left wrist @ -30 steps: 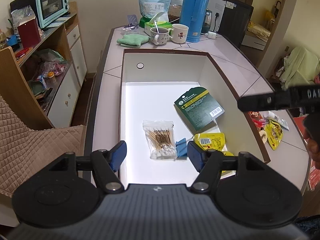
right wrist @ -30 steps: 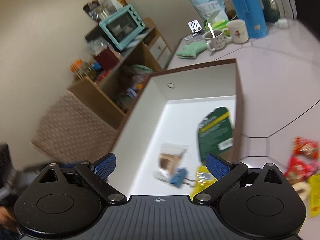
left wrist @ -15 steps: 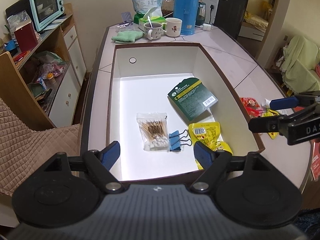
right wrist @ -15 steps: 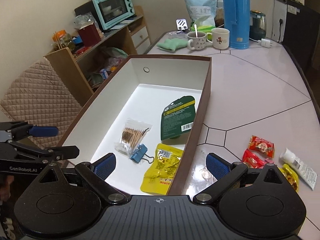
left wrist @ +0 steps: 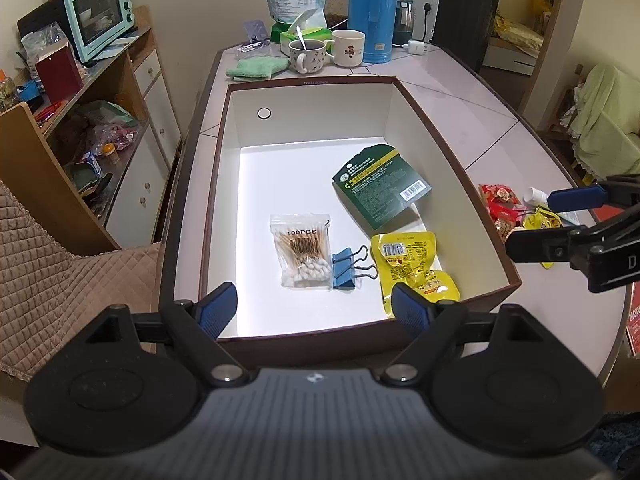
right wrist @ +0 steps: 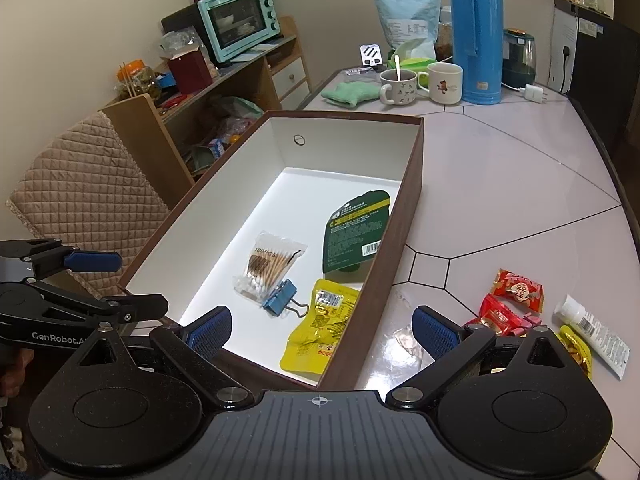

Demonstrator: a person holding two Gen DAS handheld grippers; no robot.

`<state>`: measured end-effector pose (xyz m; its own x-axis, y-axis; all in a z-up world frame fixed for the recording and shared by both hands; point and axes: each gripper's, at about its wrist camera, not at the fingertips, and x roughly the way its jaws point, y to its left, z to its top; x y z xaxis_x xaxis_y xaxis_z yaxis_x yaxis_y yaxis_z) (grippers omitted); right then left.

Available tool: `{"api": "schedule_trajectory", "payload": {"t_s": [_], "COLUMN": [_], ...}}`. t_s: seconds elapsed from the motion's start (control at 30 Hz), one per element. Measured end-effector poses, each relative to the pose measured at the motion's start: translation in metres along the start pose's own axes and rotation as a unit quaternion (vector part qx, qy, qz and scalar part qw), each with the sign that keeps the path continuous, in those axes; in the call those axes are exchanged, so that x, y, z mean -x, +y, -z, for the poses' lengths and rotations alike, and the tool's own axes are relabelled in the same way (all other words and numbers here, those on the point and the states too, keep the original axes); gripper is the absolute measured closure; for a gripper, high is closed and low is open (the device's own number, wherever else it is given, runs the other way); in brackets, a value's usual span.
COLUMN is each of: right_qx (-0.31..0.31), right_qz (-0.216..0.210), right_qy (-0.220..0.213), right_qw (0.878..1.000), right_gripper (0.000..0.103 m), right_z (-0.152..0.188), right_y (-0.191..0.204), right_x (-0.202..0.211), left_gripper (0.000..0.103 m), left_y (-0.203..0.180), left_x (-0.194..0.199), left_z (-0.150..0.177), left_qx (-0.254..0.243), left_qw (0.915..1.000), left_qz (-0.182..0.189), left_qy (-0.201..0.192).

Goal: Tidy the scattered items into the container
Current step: 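Move both tools back from the box toward the remaining snacks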

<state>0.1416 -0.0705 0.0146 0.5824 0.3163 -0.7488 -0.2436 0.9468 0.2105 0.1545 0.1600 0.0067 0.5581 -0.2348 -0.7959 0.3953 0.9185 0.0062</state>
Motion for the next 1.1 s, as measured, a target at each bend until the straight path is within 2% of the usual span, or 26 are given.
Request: {"api": "schedule_trajectory", "payload": {"t_s": [0.4, 0.57, 0.77, 0.93, 1.1], "right_qx": [0.007, 0.002, -0.030, -0.065, -0.117], "right_qz": [-0.027, -0.024, -0.023, -0.040, -0.025], "right_qy": [-0.005, -0.004, 0.003, -0.002, 0.001], "right_qw": [1.000, 1.000, 0.999, 0.997, 0.993], "right_gripper": [0.004, 0.004, 0.004, 0.004, 0.004], "right_z": [0.008, 0.016, 0.029, 0.039, 0.050], "right_y": [-0.021, -0.037, -0.074, -0.113, -0.160], "right_x": [0.018, 0.028, 0.043, 0.063, 0.079], "left_gripper": [0.019, 0.018, 0.017, 0.016, 0.016], "left_y": [-0.027, -0.044, -0.077, -0.109, -0.143], "left_x": [0.002, 0.000, -0.006, -0.012, -0.018], "left_z": [-0.002, -0.006, -0.015, -0.025, -0.032], "left_qx": [0.007, 0.004, -0.013, -0.029, -0.043], "left_qw": [0.9999, 0.9999, 0.9999, 0.9993, 0.9983], "left_qz": [-0.013, -0.011, 0.005, 0.021, 0.038], "left_qy": [0.004, 0.004, 0.001, -0.005, -0.010]}}
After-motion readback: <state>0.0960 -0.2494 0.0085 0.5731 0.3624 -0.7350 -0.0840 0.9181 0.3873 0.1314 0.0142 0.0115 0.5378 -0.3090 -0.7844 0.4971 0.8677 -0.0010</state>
